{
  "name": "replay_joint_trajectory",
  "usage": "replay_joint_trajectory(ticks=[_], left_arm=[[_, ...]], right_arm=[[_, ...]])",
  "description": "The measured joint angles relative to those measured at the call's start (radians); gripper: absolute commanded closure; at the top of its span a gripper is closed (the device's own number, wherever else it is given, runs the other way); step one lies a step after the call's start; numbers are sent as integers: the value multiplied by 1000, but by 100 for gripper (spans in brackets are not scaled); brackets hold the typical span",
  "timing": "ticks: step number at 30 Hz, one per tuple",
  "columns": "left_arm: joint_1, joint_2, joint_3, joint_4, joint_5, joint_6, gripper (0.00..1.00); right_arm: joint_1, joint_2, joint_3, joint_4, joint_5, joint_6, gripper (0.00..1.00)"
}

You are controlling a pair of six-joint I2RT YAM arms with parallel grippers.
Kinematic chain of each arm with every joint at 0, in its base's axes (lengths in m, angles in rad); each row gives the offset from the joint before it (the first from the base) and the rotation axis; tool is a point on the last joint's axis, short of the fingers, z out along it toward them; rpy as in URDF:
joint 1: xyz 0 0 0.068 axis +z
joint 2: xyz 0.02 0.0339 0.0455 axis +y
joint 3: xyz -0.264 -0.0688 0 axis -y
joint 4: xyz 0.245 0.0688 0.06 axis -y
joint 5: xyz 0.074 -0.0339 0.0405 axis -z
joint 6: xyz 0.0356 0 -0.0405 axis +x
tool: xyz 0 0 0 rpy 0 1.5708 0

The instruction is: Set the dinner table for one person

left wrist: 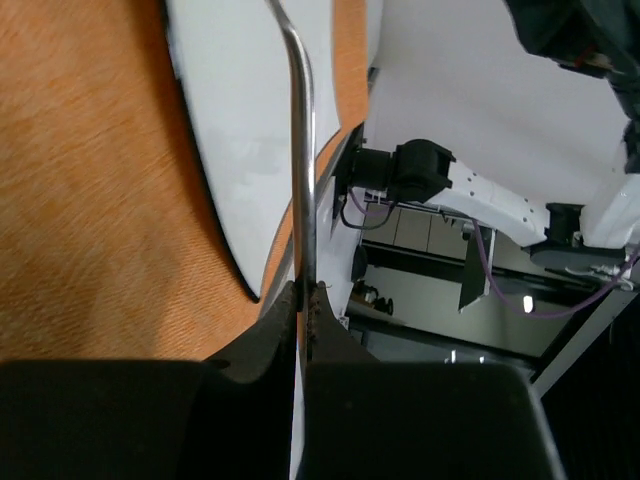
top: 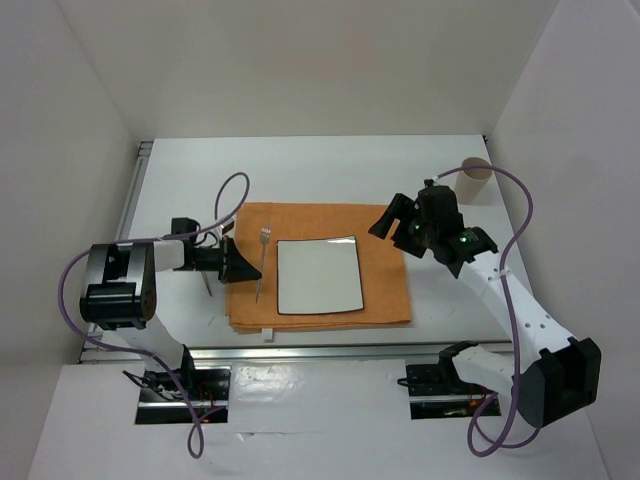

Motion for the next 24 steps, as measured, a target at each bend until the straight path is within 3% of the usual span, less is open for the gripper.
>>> replay_joint_trajectory(ticks=[3,10,12,15,24], left_arm=[[3,20,-60,50,-42,-48,100],[8,105,-35,119,-115,-61,100],[8,130,-33,126,-152,-64,94],[8,145,-33,122,-201,-58,77],[6,155,61,-38,-322,-37,55]], right_arm=[[0,18,0,0,1,-6,17],[0,42,0,0,2,-15,17],[0,42,0,0,2,-16,17],[0,42,0,0,3,-18,17],[0,42,0,1,5,-18,17]])
